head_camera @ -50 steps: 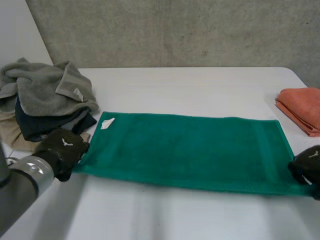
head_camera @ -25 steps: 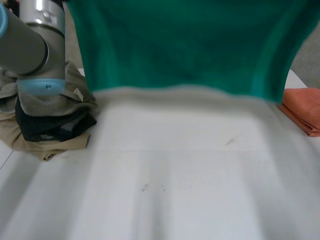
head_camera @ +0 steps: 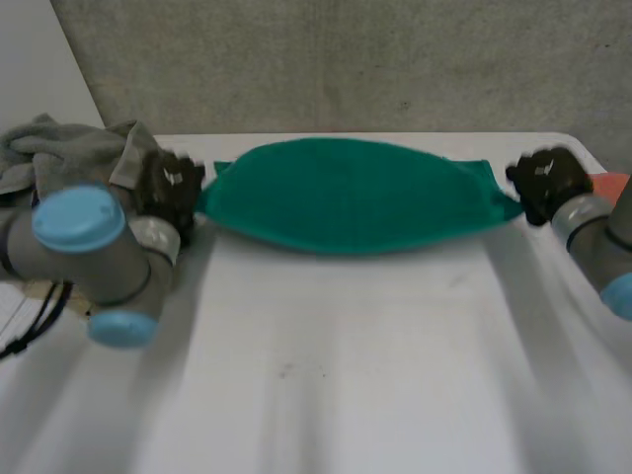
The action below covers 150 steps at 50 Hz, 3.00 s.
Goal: Fold the laundry.
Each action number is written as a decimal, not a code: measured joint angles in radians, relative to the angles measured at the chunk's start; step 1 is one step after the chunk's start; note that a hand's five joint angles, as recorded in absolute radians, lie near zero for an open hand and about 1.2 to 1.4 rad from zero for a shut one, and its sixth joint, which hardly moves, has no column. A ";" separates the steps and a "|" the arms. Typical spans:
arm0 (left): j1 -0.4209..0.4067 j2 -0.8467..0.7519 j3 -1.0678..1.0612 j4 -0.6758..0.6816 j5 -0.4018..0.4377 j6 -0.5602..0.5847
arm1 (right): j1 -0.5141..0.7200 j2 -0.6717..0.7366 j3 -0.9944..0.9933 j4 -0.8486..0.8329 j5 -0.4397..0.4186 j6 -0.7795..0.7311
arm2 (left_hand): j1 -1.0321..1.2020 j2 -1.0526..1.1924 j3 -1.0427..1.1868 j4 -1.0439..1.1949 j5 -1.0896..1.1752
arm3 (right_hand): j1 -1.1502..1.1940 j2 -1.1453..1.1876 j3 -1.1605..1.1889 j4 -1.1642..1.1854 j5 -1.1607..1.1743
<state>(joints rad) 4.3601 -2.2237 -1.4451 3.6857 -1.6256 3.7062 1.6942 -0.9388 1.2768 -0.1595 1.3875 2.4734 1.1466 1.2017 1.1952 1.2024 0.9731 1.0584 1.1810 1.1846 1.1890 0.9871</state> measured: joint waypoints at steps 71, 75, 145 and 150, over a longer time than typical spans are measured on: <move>-0.155 -0.041 0.193 0.003 -0.048 0.191 | 0.030 -0.186 0.090 0.045 0.093 -0.002 | -0.942 -0.996 -0.980 -0.995 -0.927 | -0.846 -0.961 -0.972 -0.952 -0.918; -0.152 0.051 0.084 0.018 -0.050 0.171 | -0.036 -0.259 0.189 0.103 -0.014 0.022 | -0.942 -0.995 -0.980 -0.995 -0.927 | -0.846 -0.961 -0.972 -0.952 -0.918; -0.097 0.373 -0.281 0.004 -0.047 -0.019 | 0.528 0.025 0.199 -0.330 -0.342 -0.318 | -0.942 -0.995 -0.980 -0.995 -0.927 | -0.013 0.001 0.000 0.001 -0.001; -0.102 0.369 -0.285 0.004 -0.047 -0.018 | 0.561 0.086 0.177 -0.313 -0.340 -0.375 | -0.942 -0.995 -0.980 -0.995 -0.927 | -0.334 -0.360 -0.356 -0.335 -0.316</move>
<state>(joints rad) 4.2578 -1.8545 -1.7298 3.6894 -1.6724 3.6879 2.2552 -0.8526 1.4535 -0.4724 1.0475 2.0987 0.2043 0.2062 0.2150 0.2072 0.0465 0.7247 0.8207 0.8284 0.8545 0.6713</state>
